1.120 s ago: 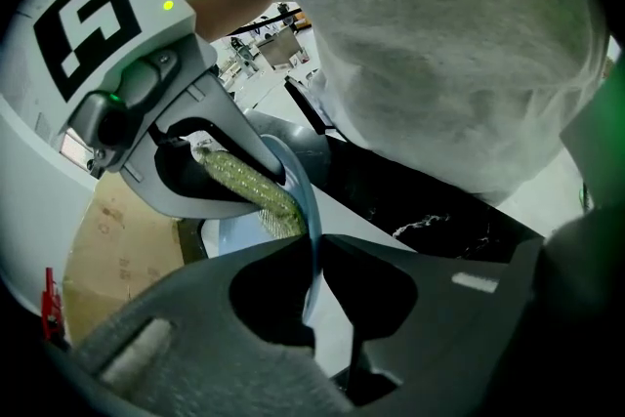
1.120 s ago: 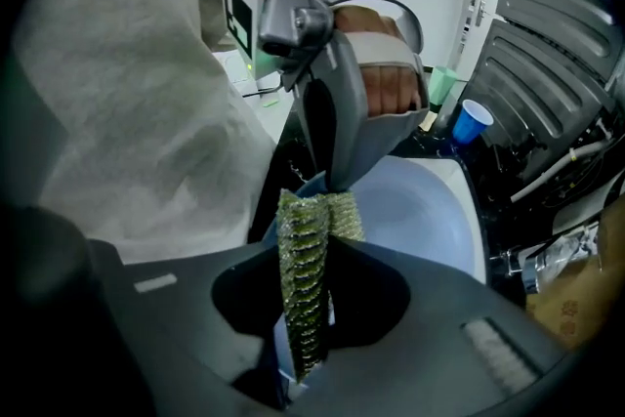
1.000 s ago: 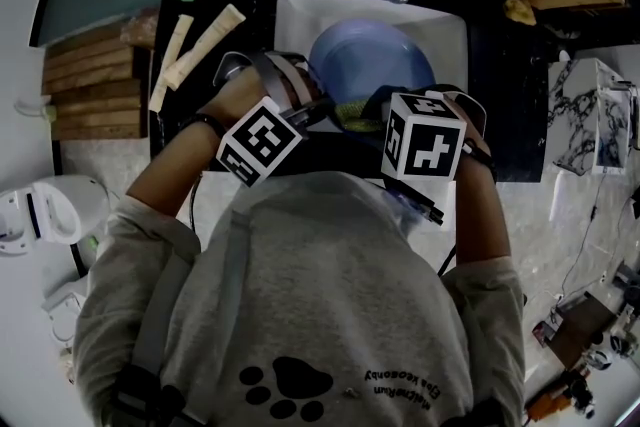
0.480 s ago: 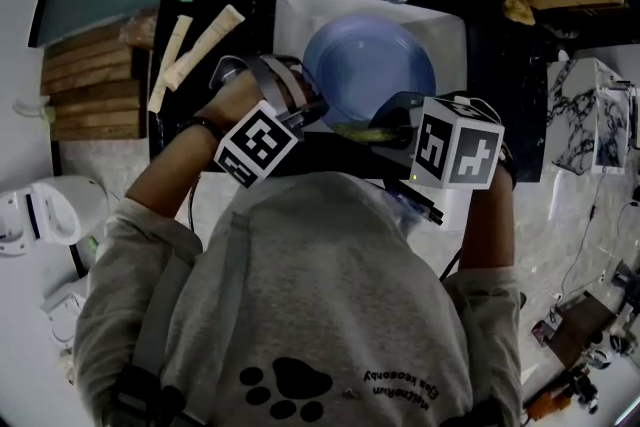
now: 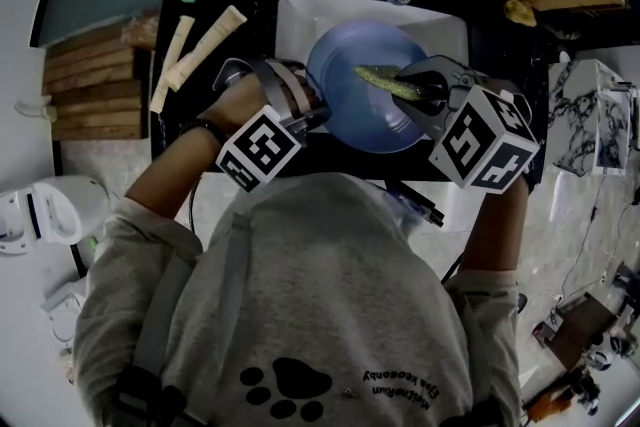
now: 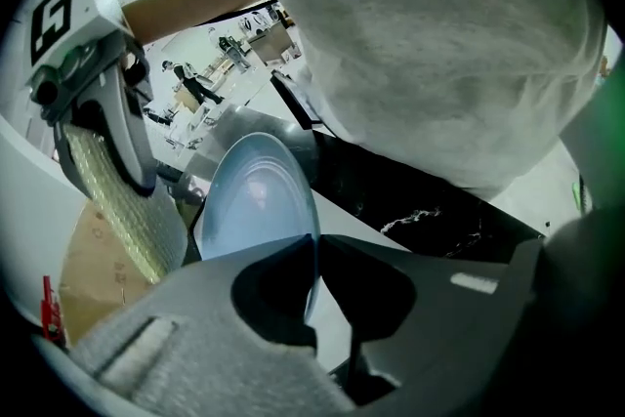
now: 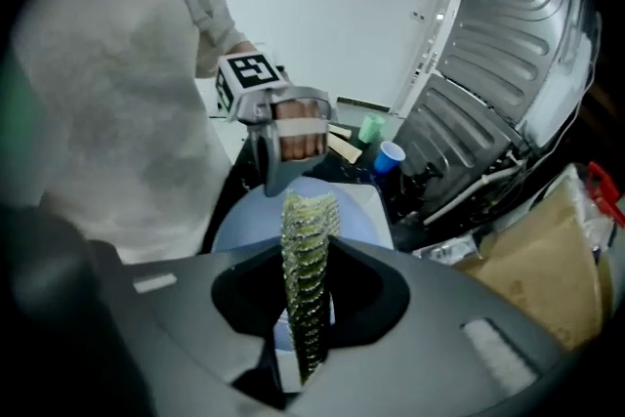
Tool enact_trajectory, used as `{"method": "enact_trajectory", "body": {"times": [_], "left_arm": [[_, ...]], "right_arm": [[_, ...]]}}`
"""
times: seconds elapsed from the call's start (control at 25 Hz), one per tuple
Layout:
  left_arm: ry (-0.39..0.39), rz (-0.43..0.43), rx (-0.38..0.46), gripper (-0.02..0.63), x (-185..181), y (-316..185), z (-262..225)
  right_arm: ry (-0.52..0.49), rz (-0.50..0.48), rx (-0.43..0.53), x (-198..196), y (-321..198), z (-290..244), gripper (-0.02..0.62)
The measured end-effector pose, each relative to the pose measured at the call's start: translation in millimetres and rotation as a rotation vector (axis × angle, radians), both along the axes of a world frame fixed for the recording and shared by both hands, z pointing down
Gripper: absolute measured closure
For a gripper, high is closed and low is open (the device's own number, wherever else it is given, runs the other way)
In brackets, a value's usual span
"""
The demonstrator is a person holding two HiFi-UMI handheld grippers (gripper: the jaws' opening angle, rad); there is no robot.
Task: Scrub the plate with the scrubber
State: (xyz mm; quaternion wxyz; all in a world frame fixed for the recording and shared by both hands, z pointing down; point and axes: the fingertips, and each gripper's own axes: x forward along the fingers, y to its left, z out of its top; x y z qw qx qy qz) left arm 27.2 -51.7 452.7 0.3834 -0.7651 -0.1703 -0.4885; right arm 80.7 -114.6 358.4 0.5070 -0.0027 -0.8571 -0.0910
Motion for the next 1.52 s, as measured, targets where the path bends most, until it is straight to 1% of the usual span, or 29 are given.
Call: {"method": "enact_trajectory", "body": {"times": [0.2,0.36,0.44,0.6,0.8,1.0,1.16,1.32,1.52], "left_arm": [[0.005,0.022,-0.006,0.583,3,5,-3],[0.012,0.035,-0.007,0.583,6,9,-6],[0.017,0.039,-0.003,0.583,7,10,-7],[0.029,0.042,0.008,0.583,9,10,-10],[0.044,0.046,0.015,0.580,11,10,-15],[0.052,0.034,0.031,0.577,10,5,-16],[0.093,0.007,0.046,0.571,12,-5,-28],[0.108,-0.001,0.057,0.565,14,-10,-32],[0.110,0.000,0.049,0.560,14,-4,-27]], "right_arm": [[0.065,0.077,0.169,0,-43,24,0.529],[0.109,0.098,0.252,-6,-64,44,0.529],[0.122,0.102,0.264,-8,-68,52,0.529],[0.156,0.091,0.251,-8,-67,66,0.529],[0.195,0.076,0.271,-2,-70,79,0.529],[0.206,0.039,0.230,-4,-60,91,0.529],[0.203,0.046,0.183,-4,-55,99,0.529],[0.200,0.048,0.095,-1,-45,101,0.529],[0.243,-0.002,-0.031,4,-16,103,0.529]]}}
